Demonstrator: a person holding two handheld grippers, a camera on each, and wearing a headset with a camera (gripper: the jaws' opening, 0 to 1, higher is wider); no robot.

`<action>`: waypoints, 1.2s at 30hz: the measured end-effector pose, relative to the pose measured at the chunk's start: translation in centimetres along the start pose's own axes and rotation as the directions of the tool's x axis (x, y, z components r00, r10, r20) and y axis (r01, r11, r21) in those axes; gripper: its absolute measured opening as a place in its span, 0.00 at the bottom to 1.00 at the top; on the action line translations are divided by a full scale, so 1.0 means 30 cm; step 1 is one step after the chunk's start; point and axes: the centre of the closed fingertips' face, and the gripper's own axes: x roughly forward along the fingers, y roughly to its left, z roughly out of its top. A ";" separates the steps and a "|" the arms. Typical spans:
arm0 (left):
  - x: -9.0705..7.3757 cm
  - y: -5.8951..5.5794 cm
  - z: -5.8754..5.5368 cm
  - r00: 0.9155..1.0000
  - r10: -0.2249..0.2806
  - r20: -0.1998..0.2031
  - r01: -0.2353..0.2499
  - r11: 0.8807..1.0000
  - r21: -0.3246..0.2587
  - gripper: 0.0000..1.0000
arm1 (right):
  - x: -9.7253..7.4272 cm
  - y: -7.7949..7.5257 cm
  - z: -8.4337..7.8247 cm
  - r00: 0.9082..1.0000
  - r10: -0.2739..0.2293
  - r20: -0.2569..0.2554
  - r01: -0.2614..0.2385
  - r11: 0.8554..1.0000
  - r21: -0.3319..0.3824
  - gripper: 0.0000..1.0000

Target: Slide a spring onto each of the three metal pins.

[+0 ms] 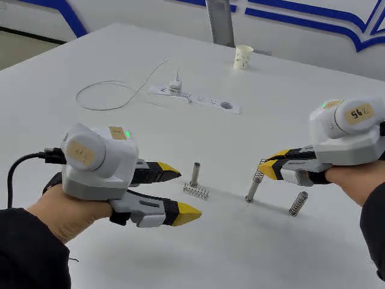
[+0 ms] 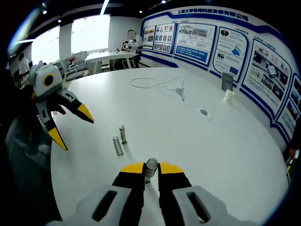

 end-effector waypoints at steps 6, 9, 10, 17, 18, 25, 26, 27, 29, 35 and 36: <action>0.002 0.001 -0.003 1.000 -0.003 -0.003 0.003 1.000 0.001 0.51 | -0.002 -0.010 -0.006 1.000 -0.010 -0.011 0.010 1.000 0.003 0.11; 0.002 0.001 -0.004 1.000 -0.002 -0.004 0.002 1.000 0.001 0.51 | 0.000 -0.009 -0.006 1.000 -0.008 -0.016 0.008 1.000 0.001 0.11; 0.002 0.001 -0.005 1.000 -0.003 -0.004 0.003 1.000 0.001 0.51 | 0.000 -0.008 -0.007 1.000 -0.007 -0.017 0.007 1.000 0.001 0.11; 0.002 0.000 -0.007 1.000 -0.004 -0.007 0.004 1.000 0.001 0.51 | -0.002 -0.005 -0.004 1.000 -0.007 -0.020 0.007 1.000 0.004 0.11; 0.002 0.000 -0.006 1.000 -0.004 -0.006 0.004 1.000 0.000 0.51 | -0.002 -0.003 -0.002 1.000 -0.005 -0.020 0.005 1.000 0.003 0.11; 0.003 -0.001 -0.007 1.000 -0.005 -0.007 0.005 1.000 0.002 0.51 | 0.002 -0.011 -0.010 1.000 -0.009 -0.023 0.009 1.000 0.010 0.11; 0.002 -0.001 -0.007 1.000 -0.004 -0.006 0.004 1.000 0.000 0.51 | 0.003 -0.011 -0.012 1.000 -0.010 -0.023 0.010 1.000 0.010 0.11; 0.002 -0.001 -0.006 1.000 -0.004 -0.006 0.004 1.000 0.000 0.51 | 0.003 -0.010 -0.013 1.000 -0.008 -0.024 0.008 1.000 0.013 0.11; 0.001 0.000 -0.007 1.000 -0.004 -0.006 0.004 1.000 0.000 0.51 | 0.006 -0.008 -0.016 1.000 -0.006 -0.025 0.007 1.000 0.013 0.11; 0.000 0.001 -0.007 1.000 -0.004 -0.005 0.004 1.000 0.000 0.51 | 0.022 -0.006 -0.030 0.999 -0.003 -0.032 0.004 1.000 0.016 0.11; 0.000 0.001 -0.007 1.000 -0.003 -0.005 0.003 1.000 0.000 0.51 | 0.027 -0.004 -0.035 0.999 -0.002 -0.035 0.003 1.000 0.016 0.11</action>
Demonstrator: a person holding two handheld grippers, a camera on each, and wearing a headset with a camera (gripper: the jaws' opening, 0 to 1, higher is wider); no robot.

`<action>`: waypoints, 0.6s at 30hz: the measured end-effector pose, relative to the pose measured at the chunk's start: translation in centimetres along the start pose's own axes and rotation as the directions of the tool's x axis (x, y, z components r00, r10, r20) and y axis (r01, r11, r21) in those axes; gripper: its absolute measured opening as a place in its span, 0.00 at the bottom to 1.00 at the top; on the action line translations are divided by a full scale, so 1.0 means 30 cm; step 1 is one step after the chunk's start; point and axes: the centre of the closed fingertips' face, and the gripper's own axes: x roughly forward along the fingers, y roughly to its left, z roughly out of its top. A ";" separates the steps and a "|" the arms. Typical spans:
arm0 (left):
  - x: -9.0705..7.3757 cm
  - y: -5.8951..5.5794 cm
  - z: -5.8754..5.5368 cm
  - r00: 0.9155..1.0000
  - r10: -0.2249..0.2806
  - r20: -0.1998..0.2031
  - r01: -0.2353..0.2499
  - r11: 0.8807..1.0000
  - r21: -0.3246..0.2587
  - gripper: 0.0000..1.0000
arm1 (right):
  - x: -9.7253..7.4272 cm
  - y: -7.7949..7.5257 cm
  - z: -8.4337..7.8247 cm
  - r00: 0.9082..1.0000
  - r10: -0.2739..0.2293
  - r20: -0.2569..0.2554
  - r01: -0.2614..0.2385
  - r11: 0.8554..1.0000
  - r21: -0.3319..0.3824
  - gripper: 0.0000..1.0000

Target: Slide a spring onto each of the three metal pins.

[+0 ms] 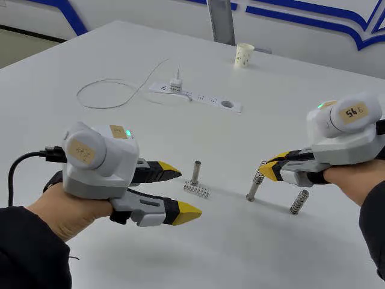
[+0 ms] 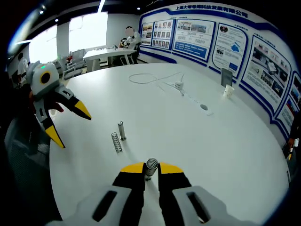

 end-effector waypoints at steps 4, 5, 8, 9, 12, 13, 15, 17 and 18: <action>0.000 -0.002 -0.001 1.000 -0.001 -0.002 0.001 1.000 0.001 0.51 | 0.015 0.001 -0.014 1.000 0.002 -0.003 -0.002 1.000 0.005 0.11; 0.000 -0.003 -0.001 1.000 -0.001 -0.002 0.001 1.000 0.000 0.51 | 0.022 0.000 -0.019 1.000 0.003 -0.004 -0.003 1.000 0.007 0.11; 0.000 -0.001 -0.001 1.000 0.000 -0.001 0.000 1.000 0.000 0.51 | 0.036 -0.002 -0.035 1.000 0.003 -0.011 -0.003 1.000 0.013 0.11; 0.000 -0.001 -0.001 1.000 0.000 -0.001 0.000 1.000 0.000 0.51 | 0.040 -0.001 -0.039 1.000 0.004 -0.014 -0.004 1.000 0.015 0.11; 0.000 -0.002 -0.002 1.000 0.000 -0.003 0.000 1.000 0.001 0.51 | 0.052 0.001 -0.054 1.000 0.005 -0.021 -0.005 1.000 0.019 0.11; 0.001 -0.002 -0.002 1.000 -0.001 -0.003 0.001 1.000 0.000 0.51 | 0.056 0.003 -0.060 1.000 0.007 -0.025 -0.007 1.000 0.022 0.11; 0.002 -0.003 -0.003 1.000 -0.001 -0.005 0.001 1.000 0.001 0.51 | 0.062 0.005 -0.070 1.000 0.008 -0.029 -0.007 1.000 0.025 0.11; 0.002 -0.003 -0.003 1.000 -0.001 -0.006 0.001 1.000 0.001 0.51 | 0.066 0.004 -0.079 0.999 0.008 -0.034 -0.007 1.000 0.029 0.11; 0.002 -0.004 -0.003 1.000 -0.001 -0.006 0.001 1.000 0.001 0.51 | 0.067 0.006 -0.082 0.999 0.010 -0.035 -0.008 0.999 0.032 0.11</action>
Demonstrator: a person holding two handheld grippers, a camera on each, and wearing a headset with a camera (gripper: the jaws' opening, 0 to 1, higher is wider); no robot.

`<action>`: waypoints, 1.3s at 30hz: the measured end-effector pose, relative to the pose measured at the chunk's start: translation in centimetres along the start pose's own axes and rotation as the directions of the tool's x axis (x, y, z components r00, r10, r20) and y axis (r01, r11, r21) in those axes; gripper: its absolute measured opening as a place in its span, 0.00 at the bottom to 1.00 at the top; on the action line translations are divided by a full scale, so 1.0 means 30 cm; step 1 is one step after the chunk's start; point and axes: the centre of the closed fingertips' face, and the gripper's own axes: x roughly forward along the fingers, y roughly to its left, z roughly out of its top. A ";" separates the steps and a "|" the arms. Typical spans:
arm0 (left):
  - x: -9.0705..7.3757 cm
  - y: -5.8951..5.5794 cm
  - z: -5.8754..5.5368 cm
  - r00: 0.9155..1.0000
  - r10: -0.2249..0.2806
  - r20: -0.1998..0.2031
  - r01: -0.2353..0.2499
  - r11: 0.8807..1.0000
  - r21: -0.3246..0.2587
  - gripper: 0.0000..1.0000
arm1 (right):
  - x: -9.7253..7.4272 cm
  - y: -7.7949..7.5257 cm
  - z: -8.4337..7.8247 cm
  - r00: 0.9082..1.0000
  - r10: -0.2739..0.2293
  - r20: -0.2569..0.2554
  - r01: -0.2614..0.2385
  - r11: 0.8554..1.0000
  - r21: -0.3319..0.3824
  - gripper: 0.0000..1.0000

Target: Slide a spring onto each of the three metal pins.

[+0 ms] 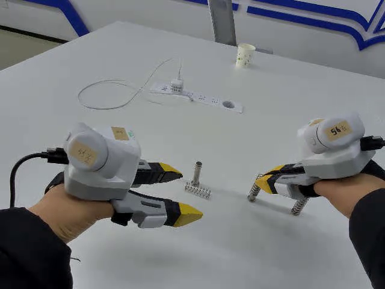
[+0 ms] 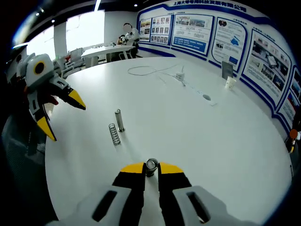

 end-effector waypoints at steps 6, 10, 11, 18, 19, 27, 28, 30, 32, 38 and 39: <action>0.002 -0.005 -0.001 1.000 -0.003 -0.004 0.003 1.000 0.002 0.51 | 0.015 0.003 -0.019 1.000 0.004 -0.016 -0.004 1.000 0.004 0.12; 0.001 -0.002 0.000 1.000 0.000 -0.001 0.000 1.000 0.000 0.51 | 0.022 0.003 -0.029 1.000 0.006 -0.021 -0.005 1.000 0.005 0.12; 0.001 -0.002 0.000 1.000 0.000 -0.001 0.000 1.000 0.000 0.51 | 0.022 0.002 -0.027 1.000 0.005 -0.017 -0.005 1.000 0.003 0.12; 0.002 -0.002 0.000 1.000 -0.001 -0.002 0.001 1.000 0.001 0.51 | 0.022 0.000 -0.026 1.000 0.004 -0.015 -0.004 1.000 -0.012 0.13; 0.002 -0.002 0.000 1.000 -0.001 -0.001 0.001 1.000 0.001 0.51 | 0.022 0.002 -0.026 1.000 0.004 -0.013 -0.004 1.000 -0.012 0.14; 0.000 -0.003 0.001 1.000 -0.002 0.000 0.002 1.000 0.003 0.51 | 0.012 0.007 -0.038 1.000 -0.002 -0.008 0.002 1.000 -0.009 0.17; 0.000 -0.003 0.001 1.000 -0.002 0.001 0.002 1.000 0.003 0.51 | 0.010 0.008 -0.040 1.000 -0.002 -0.008 0.002 1.000 -0.006 0.17; 0.000 -0.003 0.002 1.000 -0.002 0.001 0.002 1.000 0.003 0.51 | 0.003 0.012 -0.046 1.000 -0.002 -0.007 0.002 1.000 -0.005 0.17; 0.000 -0.003 0.002 1.000 -0.002 0.002 0.002 1.000 0.004 0.51 | -0.006 0.020 -0.048 1.000 -0.002 -0.005 0.002 1.000 -0.006 0.17; 0.000 -0.004 0.002 1.000 -0.003 0.000 0.003 1.000 0.007 0.52 | -0.028 0.051 -0.055 1.000 0.003 0.003 -0.003 1.000 -0.006 0.17; 0.000 -0.004 0.002 1.000 -0.003 0.000 0.003 1.000 0.007 0.52 | -0.029 0.057 -0.056 1.000 0.006 0.003 -0.006 1.000 -0.007 0.17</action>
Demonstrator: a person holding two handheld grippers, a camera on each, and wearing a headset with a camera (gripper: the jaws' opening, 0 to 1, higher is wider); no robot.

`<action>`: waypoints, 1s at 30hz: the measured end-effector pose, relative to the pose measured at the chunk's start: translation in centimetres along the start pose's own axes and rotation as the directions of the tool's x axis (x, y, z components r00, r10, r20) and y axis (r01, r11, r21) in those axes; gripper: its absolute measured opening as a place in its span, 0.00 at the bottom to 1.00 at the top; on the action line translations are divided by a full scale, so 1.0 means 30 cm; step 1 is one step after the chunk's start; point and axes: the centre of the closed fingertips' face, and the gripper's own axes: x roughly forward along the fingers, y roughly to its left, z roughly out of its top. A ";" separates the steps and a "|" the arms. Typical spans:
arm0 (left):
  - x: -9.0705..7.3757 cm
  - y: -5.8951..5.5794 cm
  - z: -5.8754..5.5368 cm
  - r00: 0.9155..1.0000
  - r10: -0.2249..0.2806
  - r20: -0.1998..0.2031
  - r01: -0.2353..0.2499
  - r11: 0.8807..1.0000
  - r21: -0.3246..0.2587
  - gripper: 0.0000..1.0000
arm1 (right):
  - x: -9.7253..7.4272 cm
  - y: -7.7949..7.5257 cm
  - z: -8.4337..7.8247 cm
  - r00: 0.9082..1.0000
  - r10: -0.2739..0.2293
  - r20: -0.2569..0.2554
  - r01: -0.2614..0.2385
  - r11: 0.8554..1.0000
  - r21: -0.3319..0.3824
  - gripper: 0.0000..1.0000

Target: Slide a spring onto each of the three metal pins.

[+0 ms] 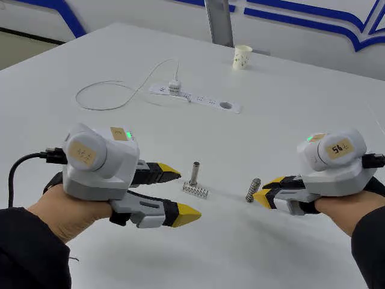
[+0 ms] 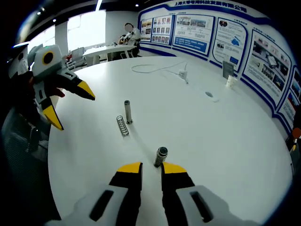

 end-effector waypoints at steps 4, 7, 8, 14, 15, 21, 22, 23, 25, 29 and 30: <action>0.000 0.000 -0.002 1.000 0.001 -0.002 -0.001 1.000 -0.001 0.52 | -0.003 0.043 0.009 1.000 0.020 0.006 -0.020 1.000 -0.010 0.17; 0.000 0.000 -0.001 1.000 0.002 -0.002 -0.002 1.000 0.000 0.52 | 0.005 0.074 0.025 0.999 0.042 0.010 -0.042 0.999 -0.024 0.16; 0.001 -0.001 -0.001 1.000 0.001 -0.002 -0.001 1.000 0.001 0.52 | 0.010 0.084 0.034 0.999 0.049 0.015 -0.049 0.998 -0.032 0.16; 0.000 0.000 -0.001 1.000 0.003 -0.003 -0.003 1.000 0.001 0.52 | 0.042 0.118 0.077 0.996 0.083 0.026 -0.081 0.995 -0.057 0.16; 0.000 0.000 -0.001 1.000 0.003 -0.003 -0.003 1.000 0.001 0.52 | 0.048 0.123 0.083 0.996 0.089 0.027 -0.087 0.994 -0.065 0.16; 0.000 -0.002 -0.005 1.000 0.002 -0.007 -0.002 1.000 0.001 0.52 | 0.091 0.159 0.119 0.990 0.138 0.034 -0.133 0.984 -0.120 0.16; 0.000 -0.001 -0.005 1.000 0.002 -0.007 -0.002 1.000 0.000 0.51 | 0.096 0.163 0.121 0.989 0.143 0.033 -0.137 0.982 -0.127 0.16; -0.001 0.000 -0.006 1.000 0.003 -0.007 -0.003 1.000 -0.002 0.51 | 0.106 0.170 0.123 0.988 0.153 0.030 -0.147 0.980 -0.135 0.16; -0.001 0.001 -0.007 1.000 0.004 -0.007 -0.004 1.000 -0.003 0.51 | 0.120 0.176 0.123 0.986 0.164 0.027 -0.158 0.976 -0.146 0.16; 0.001 0.000 -0.011 1.000 0.003 -0.014 -0.003 1.000 -0.003 0.51 | 0.152 0.184 0.125 0.983 0.182 0.022 -0.175 0.968 -0.180 0.16; 0.001 0.000 -0.012 1.000 0.002 -0.015 -0.002 1.000 -0.003 0.51 | 0.159 0.185 0.125 0.982 0.186 0.020 -0.179 0.966 -0.185 0.16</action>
